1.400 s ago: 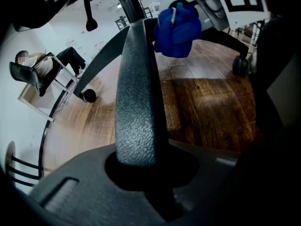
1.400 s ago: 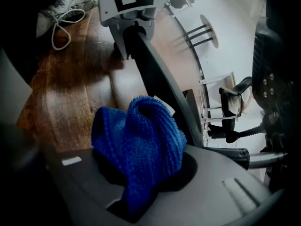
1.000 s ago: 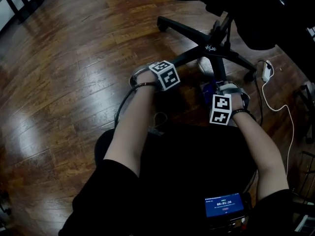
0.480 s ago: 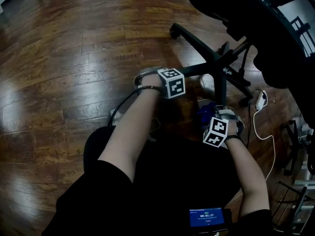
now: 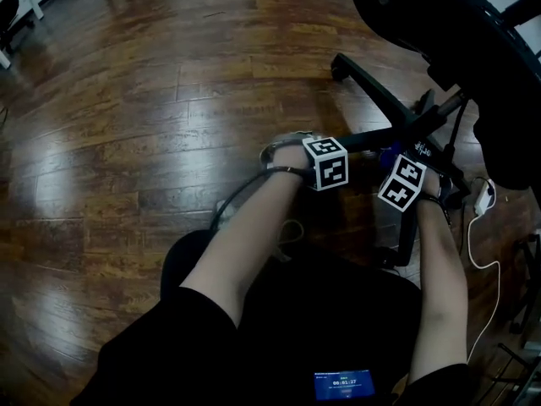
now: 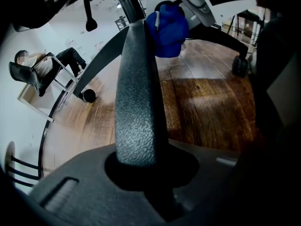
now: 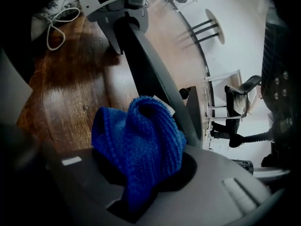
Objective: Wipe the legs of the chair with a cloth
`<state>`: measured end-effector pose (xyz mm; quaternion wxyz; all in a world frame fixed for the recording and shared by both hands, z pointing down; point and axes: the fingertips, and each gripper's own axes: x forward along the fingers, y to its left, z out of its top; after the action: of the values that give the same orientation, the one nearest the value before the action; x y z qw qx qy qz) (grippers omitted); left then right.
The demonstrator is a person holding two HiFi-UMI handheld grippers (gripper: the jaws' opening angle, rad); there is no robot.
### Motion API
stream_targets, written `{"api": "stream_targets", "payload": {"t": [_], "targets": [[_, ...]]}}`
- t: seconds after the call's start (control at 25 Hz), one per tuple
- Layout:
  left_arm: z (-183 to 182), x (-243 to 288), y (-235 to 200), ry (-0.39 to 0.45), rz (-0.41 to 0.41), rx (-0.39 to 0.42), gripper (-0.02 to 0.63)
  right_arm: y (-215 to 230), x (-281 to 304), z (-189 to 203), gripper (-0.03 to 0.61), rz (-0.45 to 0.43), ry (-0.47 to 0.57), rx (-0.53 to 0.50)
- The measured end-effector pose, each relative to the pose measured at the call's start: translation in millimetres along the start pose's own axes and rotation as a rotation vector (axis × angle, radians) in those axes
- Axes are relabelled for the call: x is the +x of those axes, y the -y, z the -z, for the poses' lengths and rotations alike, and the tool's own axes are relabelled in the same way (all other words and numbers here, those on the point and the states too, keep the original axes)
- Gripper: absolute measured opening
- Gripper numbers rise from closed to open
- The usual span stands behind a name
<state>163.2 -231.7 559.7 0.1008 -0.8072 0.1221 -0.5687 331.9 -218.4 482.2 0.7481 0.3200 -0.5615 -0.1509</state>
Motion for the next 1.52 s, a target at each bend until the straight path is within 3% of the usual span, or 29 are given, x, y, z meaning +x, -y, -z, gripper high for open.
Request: {"api": "stream_targets", "payload": {"t": [0.16,0.28,0.4,0.6,0.68,0.8,1.08,1.36,1.52], "targets": [[4,0,0,0.000,-0.002,0.000,0.048,-9,-3,-4,0.089,0.080,0.028,-0.042],[2,0,1,0.009,-0.005,0.000,0.048,-30,-12,1,0.089,0.058,0.017,-0.075],[3,1,0,0.009,-0.008,0.002,0.048,-69,-29,3,0.089,-0.001,0.045,-0.120],[4,2,-3,0.005,-0.006,0.003,0.048,-156,-62,20,0.089,-0.142,0.024,-0.307],[3,3,-2,0.004,-0.002,0.005,0.048,-185,-76,24,0.089,-0.208,0.019,-0.315],[2,3,-1,0.005,0.001,0.005,0.048,-201,-92,25,0.091,-0.286,0.054,-0.249],[3,3,-1,-0.012,-0.002,0.000,0.048,-165,-67,24,0.084,-0.159,0.040,-0.235],[2,1,-1,-0.011,-0.006,0.000,0.048,-37,-9,5,0.086,0.038,0.012,-0.016],[-1,1,-1,0.002,-0.008,0.008,0.048,5,-1,-1,0.080,0.042,0.024,0.106]]}}
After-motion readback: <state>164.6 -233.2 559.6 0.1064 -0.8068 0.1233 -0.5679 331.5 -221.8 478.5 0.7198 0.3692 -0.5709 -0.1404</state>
